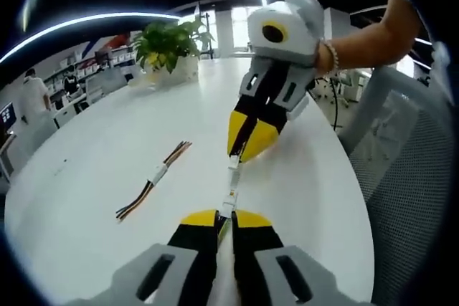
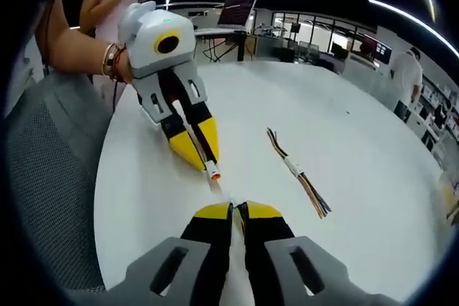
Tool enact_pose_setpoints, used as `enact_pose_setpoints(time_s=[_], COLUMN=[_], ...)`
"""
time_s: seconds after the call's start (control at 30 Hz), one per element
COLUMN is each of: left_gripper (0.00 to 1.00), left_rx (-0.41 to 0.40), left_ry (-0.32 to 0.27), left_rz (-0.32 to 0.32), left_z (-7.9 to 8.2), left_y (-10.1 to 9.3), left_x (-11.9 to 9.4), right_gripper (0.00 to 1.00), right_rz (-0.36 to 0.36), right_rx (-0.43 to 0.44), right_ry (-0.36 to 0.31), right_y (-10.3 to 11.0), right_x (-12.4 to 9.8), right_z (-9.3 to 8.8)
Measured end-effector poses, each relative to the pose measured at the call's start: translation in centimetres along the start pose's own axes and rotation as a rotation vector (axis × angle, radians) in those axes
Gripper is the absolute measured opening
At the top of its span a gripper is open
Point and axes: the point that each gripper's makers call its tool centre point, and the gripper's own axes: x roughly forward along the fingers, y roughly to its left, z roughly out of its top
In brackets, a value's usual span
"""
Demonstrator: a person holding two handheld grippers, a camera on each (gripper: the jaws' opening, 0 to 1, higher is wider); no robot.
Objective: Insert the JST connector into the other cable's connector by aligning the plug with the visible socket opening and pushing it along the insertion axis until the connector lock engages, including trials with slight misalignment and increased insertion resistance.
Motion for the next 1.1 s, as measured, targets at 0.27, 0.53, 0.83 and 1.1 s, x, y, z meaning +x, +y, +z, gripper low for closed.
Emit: enact_pose_setpoints(time_s=[0.27, 0.53, 0.83, 1.1], left_gripper=[0.01, 0.01, 0.01, 0.00], left_rx=[0.002, -0.002, 0.001, 0.004], left_ry=[0.006, 0.002, 0.002, 0.003], left_rz=[-0.004, -0.006, -0.011, -0.013], left_z=[-0.1, 0.0, 0.1, 0.1], left_y=[-0.1, -0.3, -0.5, -0.6], left_x=[0.2, 0.3, 0.4, 0.4], right_gripper=[0.03, 0.03, 0.03, 0.03], right_rz=[0.022, 0.036, 0.035, 0.038], right_rx=[-0.019, -0.022, -0.030, -0.041], right_ry=[0.001, 0.004, 0.023, 0.027], right_y=[0.8, 1.3, 1.4, 1.6], right_x=[0.7, 1.1, 1.4, 1.8], right_z=[0.2, 0.2, 0.0, 0.1])
